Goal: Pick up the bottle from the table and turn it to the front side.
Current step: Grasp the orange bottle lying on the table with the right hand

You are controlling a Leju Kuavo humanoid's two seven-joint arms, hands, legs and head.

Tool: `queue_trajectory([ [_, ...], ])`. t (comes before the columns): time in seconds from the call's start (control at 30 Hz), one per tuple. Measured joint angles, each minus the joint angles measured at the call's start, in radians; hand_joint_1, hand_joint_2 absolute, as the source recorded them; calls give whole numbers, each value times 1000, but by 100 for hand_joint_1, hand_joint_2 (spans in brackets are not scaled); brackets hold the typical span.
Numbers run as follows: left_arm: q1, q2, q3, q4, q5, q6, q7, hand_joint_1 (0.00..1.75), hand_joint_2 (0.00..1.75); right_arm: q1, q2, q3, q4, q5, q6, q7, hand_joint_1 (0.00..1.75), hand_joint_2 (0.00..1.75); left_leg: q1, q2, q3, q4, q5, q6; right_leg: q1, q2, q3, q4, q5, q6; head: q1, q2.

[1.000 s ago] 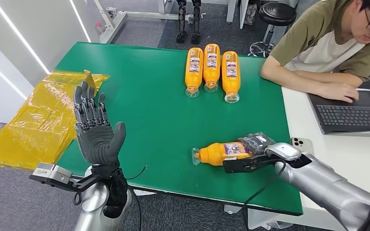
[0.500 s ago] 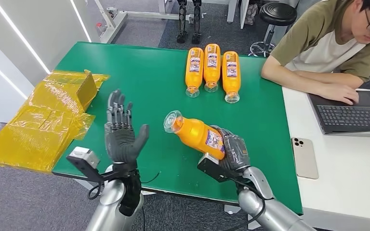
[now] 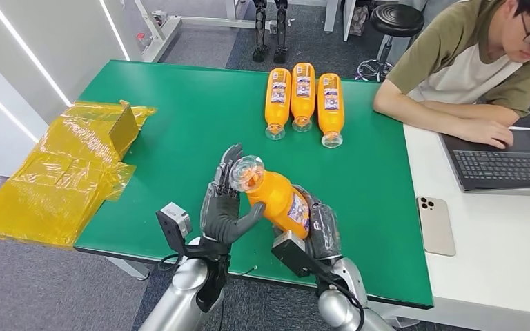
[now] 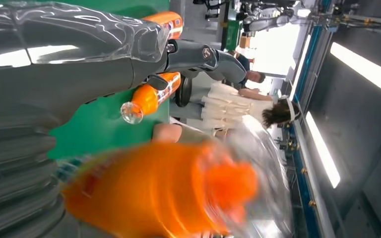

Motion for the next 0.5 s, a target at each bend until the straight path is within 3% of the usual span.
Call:
queue_trajectory([
  [0.23, 3, 0, 2, -15, -43, -13, 7, 0, 175, 7, 15, 0, 17, 101, 102, 83, 175, 175, 0, 0, 0, 0, 0, 0, 0, 0, 0, 0, 0, 0, 0, 0],
  [0.4, 5, 0, 6, -28, -56, -19, 13, 3, 175, -1, 23, -3, 18, 133, 162, 91, 175, 175, 0, 0, -1, 0, 0, 0, 0, 0, 0, 0, 0, 0, 0, 0],
  [0.43, 6, 0, 6, -31, -58, -24, 14, 16, 175, -5, 25, -4, 20, 136, 172, 88, 175, 175, 0, 0, -1, 0, 0, 0, 0, 0, 0, 0, 0, 0, 0, 0],
  [0.5, 6, 0, 6, -35, -61, -40, 15, 103, 175, -13, 31, -5, 24, 138, 187, 80, 175, 175, 0, 0, 0, 0, 0, 0, 0, 0, 0, 0, 0, 0, 0, 0],
])
